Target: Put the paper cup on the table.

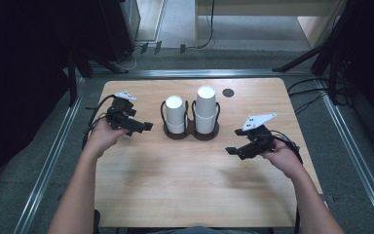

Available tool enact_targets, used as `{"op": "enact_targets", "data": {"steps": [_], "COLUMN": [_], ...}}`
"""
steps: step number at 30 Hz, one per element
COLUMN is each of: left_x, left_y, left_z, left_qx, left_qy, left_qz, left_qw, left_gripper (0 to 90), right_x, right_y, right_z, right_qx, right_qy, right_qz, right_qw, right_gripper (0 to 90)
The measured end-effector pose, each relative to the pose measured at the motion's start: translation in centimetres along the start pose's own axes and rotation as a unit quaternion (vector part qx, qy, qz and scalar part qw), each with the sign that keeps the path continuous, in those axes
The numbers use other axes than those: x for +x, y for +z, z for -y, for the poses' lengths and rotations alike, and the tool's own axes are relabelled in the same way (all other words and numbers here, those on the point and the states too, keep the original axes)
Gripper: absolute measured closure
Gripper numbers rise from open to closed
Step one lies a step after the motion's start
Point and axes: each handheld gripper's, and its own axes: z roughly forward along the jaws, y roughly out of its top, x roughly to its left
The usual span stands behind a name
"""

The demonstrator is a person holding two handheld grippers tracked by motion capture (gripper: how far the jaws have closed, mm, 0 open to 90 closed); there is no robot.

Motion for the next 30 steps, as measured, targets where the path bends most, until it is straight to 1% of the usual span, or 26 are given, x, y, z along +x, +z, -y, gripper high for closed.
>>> {"op": "enact_targets", "data": {"steps": [3,7,9,11,13,15,16,17,19,20,21,22,24,25,27,30], "left_x": [-0.6,-1.7,-2.2,-2.8,-3.5,-4.1,-4.3,-4.5,-4.7,-4.9,-5.1,-5.3,-5.8,-5.9,-6.3,-6.9], "left_y": [0.3,1.0,1.3,1.7,2.0,2.3,2.5,2.7,3.0,3.2,3.3,3.4,3.6,3.7,3.9,4.3], "left_z": [0.2,0.4,0.6,0.8,0.9,1.0,1.1,1.1,1.2,1.2,1.3,1.3,1.3,1.3,1.3,1.1], "left_qx": [-0.005,-0.008,-0.015,-0.023,-0.024,-0.024,-0.024,-0.023,-0.020,-0.020,-0.021,-0.019,-0.022,-0.022,-0.025,-0.028], "left_qy": [0.005,0.023,0.024,0.028,0.040,0.048,0.048,0.044,0.028,0.023,0.021,0.026,0.040,0.044,0.049,0.064], "left_qz": [0.005,-0.008,0.002,0.017,0.017,0.024,0.029,0.035,0.053,0.060,0.061,0.058,0.043,0.038,0.038,0.035], "left_qw": [1.0000,0.9997,0.9996,0.9992,0.9987,0.9983,0.9981,0.9982,0.9980,0.9978,0.9977,0.9978,0.9980,0.9981,0.9978,0.9969], "left_gripper": [4.8,4.7,4.7,4.7,4.7,4.7,4.7,4.7,4.7,4.7,4.7,4.7,4.7,4.7,4.7,4.7], "right_x": [0.2,0.4,0.5,0.7,0.9,1.0,1.1,1.1,1.2,1.2,1.3,1.3,1.5,1.6,1.7,1.9], "right_y": [-0.1,-0.1,0.0,0.1,0.2,0.2,0.3,0.3,0.3,0.3,0.3,0.3,0.3,0.4,0.5,0.8], "right_z": [0.0,-0.1,-0.1,-0.1,0.0,-0.1,-0.1,-0.2,-0.2,-0.1,-0.1,-0.1,-0.1,-0.1,-0.2,-0.2], "right_qx": [0.000,0.001,0.002,0.004,0.007,0.006,0.007,0.007,0.007,0.007,0.007,0.008,0.008,0.008,0.009,0.012], "right_qy": [0.002,-0.002,0.000,0.001,-0.001,-0.005,-0.005,-0.007,-0.006,-0.006,-0.005,-0.004,-0.007,-0.007,-0.007,0.000], "right_qz": [0.000,0.001,0.000,-0.003,-0.004,-0.005,-0.006,-0.006,-0.006,-0.005,-0.005,-0.007,-0.007,-0.008,-0.009,-0.016], "right_qw": [1.0000,1.0000,1.0000,1.0000,1.0000,1.0000,0.9999,0.9999,0.9999,0.9999,0.9999,0.9999,0.9999,0.9999,0.9999,0.9998], "right_gripper": [20.3,20.3,20.3,20.3,20.3,20.3,20.3,20.3,20.3,20.3,20.3,20.3,20.3,20.3,20.3,20.3]}}
